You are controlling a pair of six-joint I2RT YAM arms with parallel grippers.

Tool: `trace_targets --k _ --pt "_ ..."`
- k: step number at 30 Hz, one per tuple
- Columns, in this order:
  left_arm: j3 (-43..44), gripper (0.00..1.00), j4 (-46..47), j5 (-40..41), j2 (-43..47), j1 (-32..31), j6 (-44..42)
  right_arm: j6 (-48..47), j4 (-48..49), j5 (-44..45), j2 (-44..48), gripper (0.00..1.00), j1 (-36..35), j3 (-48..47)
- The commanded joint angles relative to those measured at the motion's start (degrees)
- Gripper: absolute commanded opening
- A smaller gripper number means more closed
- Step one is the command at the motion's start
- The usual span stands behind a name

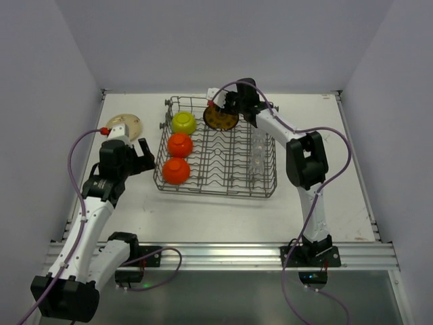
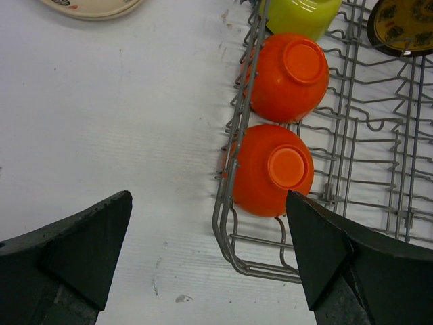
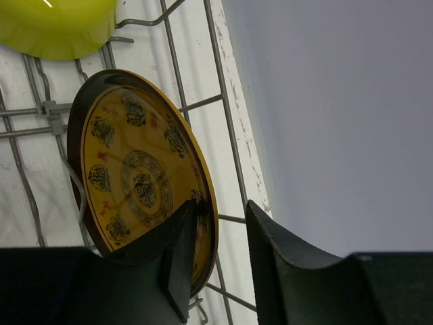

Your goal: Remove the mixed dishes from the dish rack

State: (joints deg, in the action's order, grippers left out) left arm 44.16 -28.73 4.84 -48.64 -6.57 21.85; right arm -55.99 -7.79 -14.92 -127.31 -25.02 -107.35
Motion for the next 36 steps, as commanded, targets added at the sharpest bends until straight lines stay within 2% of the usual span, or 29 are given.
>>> trace_targets --k 1,3,4,13,22,24,25,32,36 --pt "0.31 1.00 2.10 -0.89 -0.31 -0.64 -1.54 -2.81 5.50 -0.55 -0.31 0.36 -0.12 -0.85" --pt "0.40 1.00 2.10 -0.97 -0.49 -0.64 -1.63 -3.42 5.86 -0.46 -0.31 0.33 -0.12 -0.32" --pt "0.40 1.00 2.19 -0.97 -0.49 -0.73 -1.63 -3.60 5.77 -0.72 -0.22 0.28 -0.12 -0.14" --pt "0.57 1.00 1.92 -0.80 -1.19 -1.08 -1.63 -4.39 7.26 -1.43 1.09 0.19 -0.12 0.91" --pt "0.66 1.00 1.75 -0.62 -0.84 -1.08 -1.63 -6.07 9.72 -4.42 2.59 0.16 0.05 3.99" --pt "0.66 1.00 1.84 -0.54 -0.66 -1.08 -1.63 -6.15 9.90 -4.42 2.59 0.09 0.05 4.25" --pt "0.66 1.00 1.75 -0.53 -0.75 -1.17 -1.63 -6.67 10.08 -4.24 2.68 0.00 0.05 4.52" --pt "0.66 1.00 1.66 -0.36 -0.40 -1.17 -1.63 -9.14 16.92 -3.98 5.05 0.00 0.05 10.31" --pt "0.66 1.00 1.75 -0.27 -0.31 -1.25 -1.63 -12.04 18.69 -7.75 6.98 0.00 0.40 13.21"
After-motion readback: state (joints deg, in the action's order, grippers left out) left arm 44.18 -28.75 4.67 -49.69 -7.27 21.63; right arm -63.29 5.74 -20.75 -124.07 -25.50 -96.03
